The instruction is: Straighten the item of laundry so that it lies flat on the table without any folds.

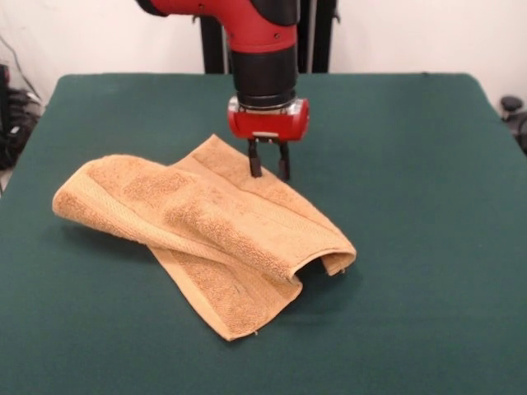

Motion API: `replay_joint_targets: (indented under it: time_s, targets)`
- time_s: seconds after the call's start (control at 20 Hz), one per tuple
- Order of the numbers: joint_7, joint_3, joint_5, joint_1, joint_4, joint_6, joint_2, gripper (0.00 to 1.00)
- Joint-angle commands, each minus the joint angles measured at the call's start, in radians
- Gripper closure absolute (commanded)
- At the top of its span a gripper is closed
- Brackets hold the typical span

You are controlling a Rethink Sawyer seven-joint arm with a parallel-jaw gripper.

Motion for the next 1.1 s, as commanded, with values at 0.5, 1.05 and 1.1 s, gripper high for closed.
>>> replay_joint_targets:
  time_s: [0.5,1.05,1.1]
  targets:
    - [0.205,-0.036,0.088,0.107,-0.077,-0.095,0.102,1.00]
    - [0.211,-0.024,0.118,0.111,-0.064,-0.049,0.084,1.00]
    - [0.216,-0.026,0.130,0.116,-0.060,-0.035,0.077,1.00]
